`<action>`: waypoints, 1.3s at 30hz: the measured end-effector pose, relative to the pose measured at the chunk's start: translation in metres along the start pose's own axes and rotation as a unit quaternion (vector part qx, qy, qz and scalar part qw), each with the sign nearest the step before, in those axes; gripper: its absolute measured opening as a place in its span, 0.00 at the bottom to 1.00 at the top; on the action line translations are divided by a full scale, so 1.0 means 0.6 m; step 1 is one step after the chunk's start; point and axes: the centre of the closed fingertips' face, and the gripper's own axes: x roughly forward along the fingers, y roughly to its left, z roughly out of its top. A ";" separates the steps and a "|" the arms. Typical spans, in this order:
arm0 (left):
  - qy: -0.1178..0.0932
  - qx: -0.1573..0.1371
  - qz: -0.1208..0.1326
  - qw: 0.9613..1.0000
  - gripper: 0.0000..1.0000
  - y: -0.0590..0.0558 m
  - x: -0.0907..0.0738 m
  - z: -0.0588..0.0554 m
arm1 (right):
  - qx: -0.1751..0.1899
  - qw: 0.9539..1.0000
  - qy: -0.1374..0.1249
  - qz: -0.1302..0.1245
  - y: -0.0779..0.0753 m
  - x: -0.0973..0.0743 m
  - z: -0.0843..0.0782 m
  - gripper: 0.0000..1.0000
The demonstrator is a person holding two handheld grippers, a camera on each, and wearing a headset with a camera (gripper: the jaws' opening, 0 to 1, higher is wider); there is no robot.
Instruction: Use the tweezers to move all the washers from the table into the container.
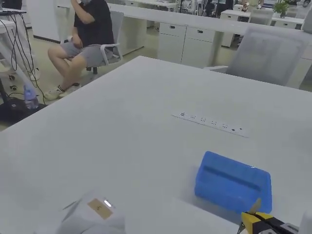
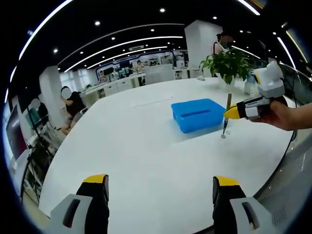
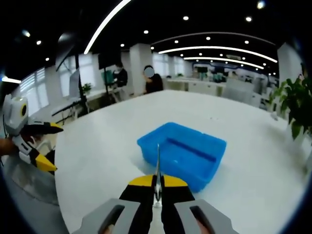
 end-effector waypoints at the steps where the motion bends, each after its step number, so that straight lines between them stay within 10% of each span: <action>1: 0.000 0.000 0.000 1.000 0.90 0.000 0.000 0.000 | -0.003 1.000 0.002 0.000 0.001 -0.001 0.000 0.00; 39: 0.006 0.007 0.000 1.000 0.89 -0.001 0.000 -0.003 | 0.009 1.000 0.004 -0.015 -0.003 -0.010 -0.022 0.02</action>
